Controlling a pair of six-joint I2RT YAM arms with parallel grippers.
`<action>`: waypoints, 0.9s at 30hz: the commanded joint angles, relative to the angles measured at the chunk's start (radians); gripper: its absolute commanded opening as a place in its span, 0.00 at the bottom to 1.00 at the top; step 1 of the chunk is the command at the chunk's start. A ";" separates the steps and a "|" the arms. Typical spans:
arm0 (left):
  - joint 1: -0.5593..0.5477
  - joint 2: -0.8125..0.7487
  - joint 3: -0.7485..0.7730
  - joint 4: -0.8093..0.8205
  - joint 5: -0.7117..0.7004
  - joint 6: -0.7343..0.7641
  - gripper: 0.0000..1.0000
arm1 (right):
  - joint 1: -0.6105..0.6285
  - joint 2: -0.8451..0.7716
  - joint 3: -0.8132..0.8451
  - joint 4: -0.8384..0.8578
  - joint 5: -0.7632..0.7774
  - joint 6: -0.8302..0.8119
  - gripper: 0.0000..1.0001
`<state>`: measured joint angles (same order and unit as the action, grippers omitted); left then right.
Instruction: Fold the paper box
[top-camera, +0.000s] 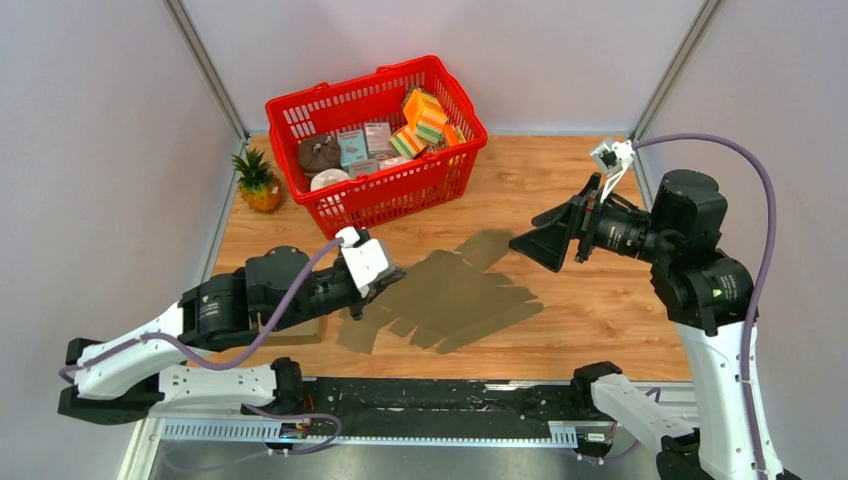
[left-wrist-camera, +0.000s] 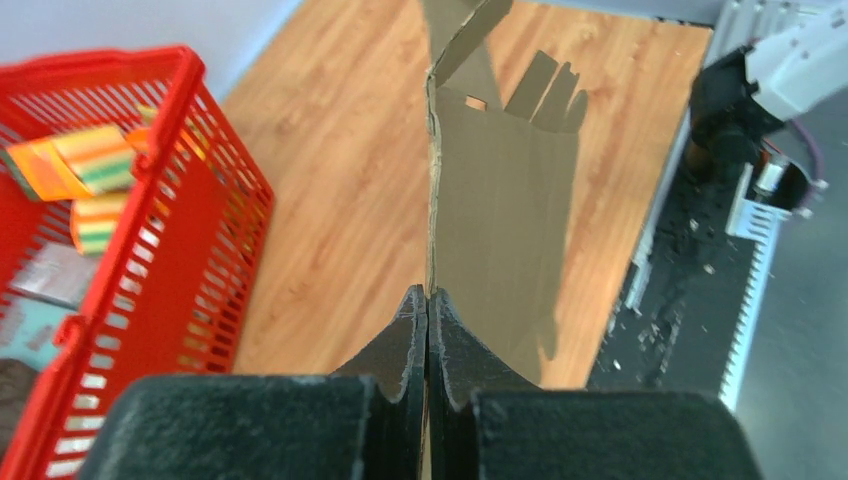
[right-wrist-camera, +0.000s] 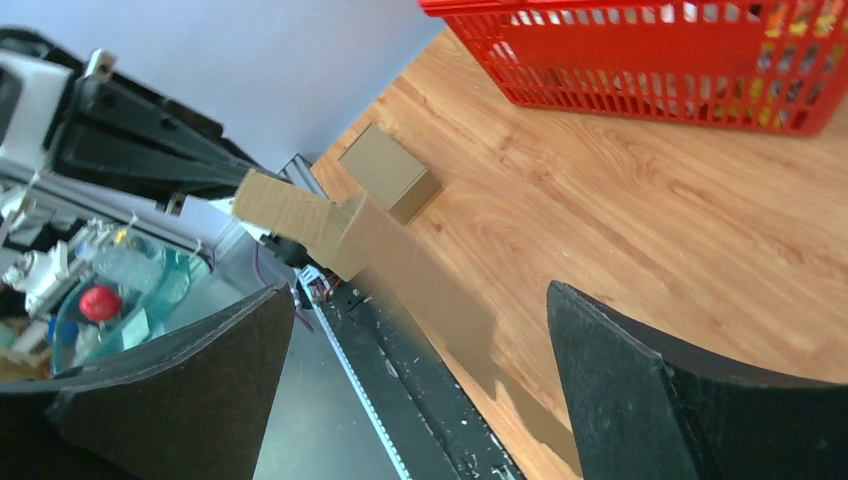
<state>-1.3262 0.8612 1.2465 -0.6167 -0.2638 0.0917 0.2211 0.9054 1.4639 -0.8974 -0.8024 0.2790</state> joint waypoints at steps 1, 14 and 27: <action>0.138 -0.014 -0.018 -0.152 0.271 -0.086 0.00 | 0.107 0.055 0.050 0.000 0.034 -0.106 1.00; 0.504 0.338 -0.036 -0.126 0.839 0.114 0.00 | 0.366 0.225 -0.207 0.330 0.172 -0.290 0.95; 0.561 0.361 -0.010 -0.107 0.876 0.115 0.00 | 0.368 0.268 -0.396 0.511 0.045 -0.285 0.75</action>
<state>-0.7712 1.2507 1.1923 -0.7502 0.5743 0.1783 0.5850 1.1767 1.1057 -0.4988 -0.7055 0.0025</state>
